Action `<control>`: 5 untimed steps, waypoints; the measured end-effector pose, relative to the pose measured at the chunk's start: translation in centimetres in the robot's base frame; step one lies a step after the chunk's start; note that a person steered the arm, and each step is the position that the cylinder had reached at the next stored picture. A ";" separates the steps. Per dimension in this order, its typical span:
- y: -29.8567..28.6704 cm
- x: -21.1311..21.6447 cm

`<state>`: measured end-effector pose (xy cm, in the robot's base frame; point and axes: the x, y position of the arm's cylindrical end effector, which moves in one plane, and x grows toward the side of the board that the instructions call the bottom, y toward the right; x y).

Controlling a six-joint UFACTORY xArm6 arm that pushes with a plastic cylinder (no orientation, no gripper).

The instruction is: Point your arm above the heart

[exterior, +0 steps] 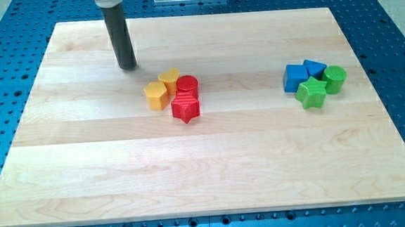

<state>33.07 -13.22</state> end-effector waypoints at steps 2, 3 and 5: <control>-2.3 -3.1; -0.5 -3.4; 6.0 -2.0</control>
<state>31.02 -7.17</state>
